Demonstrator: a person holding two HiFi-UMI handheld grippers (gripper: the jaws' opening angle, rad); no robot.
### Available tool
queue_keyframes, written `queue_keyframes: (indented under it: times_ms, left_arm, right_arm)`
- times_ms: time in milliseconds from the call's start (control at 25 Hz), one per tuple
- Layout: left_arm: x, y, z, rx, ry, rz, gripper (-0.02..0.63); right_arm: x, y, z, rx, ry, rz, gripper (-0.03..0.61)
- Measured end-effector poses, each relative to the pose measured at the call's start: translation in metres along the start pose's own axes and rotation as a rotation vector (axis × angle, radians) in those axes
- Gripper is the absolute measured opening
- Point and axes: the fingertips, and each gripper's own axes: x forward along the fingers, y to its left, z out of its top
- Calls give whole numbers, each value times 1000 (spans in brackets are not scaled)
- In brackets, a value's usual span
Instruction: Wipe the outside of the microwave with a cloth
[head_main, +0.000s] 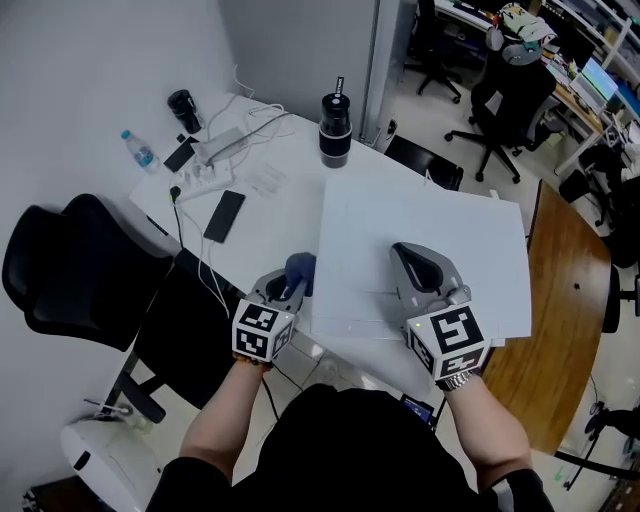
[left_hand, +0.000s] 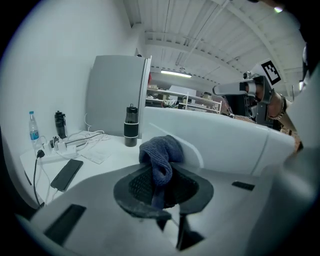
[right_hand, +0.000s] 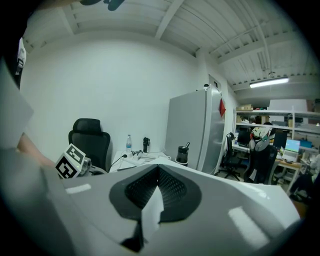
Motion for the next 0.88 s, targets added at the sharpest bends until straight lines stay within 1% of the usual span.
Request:
queue_keyframes:
  times_ms: [320,520,880]
  left_arm:
    - [37,22,10,3,19,-10,60]
    - [58,35,13,8,42,-13,60]
    - [89,57,24,18,55,-4,60]
  right_arm:
    - [1,-19,-4,10,14,-58,2]
    - [1,-26,-6,18,18,-83,2]
    - [-1,-36,-8,21,23,-126,2]
